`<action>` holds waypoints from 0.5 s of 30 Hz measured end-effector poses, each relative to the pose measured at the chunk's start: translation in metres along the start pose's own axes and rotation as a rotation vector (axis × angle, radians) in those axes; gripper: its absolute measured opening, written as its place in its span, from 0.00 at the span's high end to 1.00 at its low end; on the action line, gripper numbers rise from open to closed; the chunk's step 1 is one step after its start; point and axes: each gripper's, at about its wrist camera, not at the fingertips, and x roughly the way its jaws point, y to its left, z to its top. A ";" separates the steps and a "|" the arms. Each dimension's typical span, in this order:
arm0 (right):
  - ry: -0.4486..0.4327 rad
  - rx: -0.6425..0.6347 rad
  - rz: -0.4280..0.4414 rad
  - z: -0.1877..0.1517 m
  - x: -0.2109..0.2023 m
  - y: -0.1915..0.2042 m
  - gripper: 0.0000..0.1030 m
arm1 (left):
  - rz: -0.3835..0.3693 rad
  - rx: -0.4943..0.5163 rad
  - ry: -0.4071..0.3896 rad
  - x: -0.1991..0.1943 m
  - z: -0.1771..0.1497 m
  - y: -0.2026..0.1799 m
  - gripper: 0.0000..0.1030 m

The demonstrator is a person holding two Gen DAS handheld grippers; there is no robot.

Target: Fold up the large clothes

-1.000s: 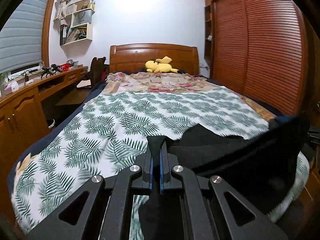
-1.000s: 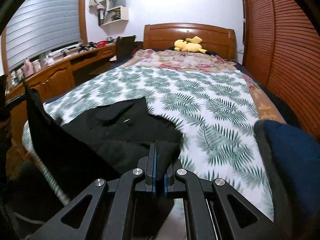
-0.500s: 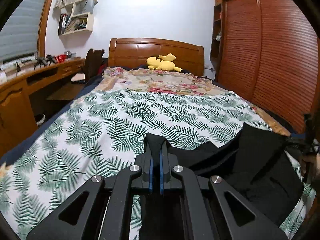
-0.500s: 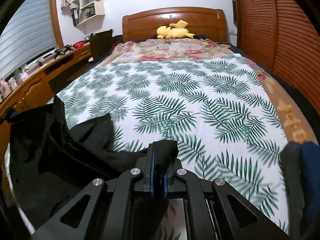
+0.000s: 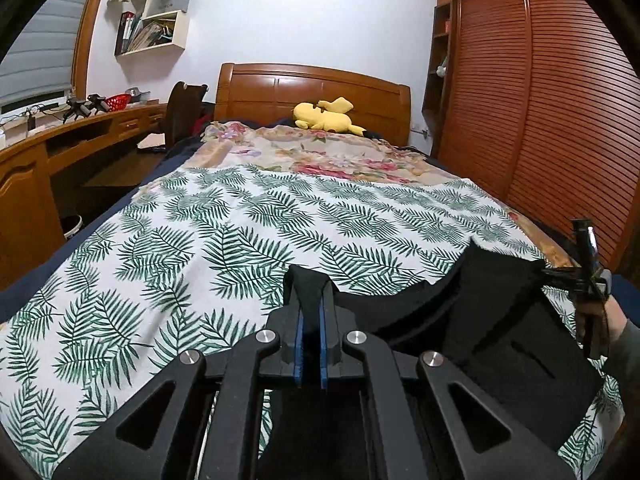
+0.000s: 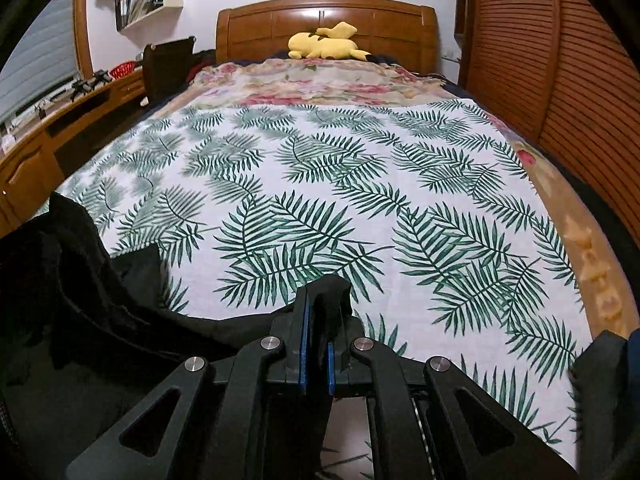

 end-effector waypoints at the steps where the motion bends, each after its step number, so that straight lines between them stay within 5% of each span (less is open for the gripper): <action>1: 0.001 -0.002 -0.008 0.000 0.003 0.001 0.95 | -0.001 0.003 0.002 -0.001 0.000 -0.001 0.95; 15: -0.008 -0.017 -0.059 0.001 -0.004 0.012 0.95 | -0.018 0.023 0.011 -0.008 -0.003 -0.002 0.90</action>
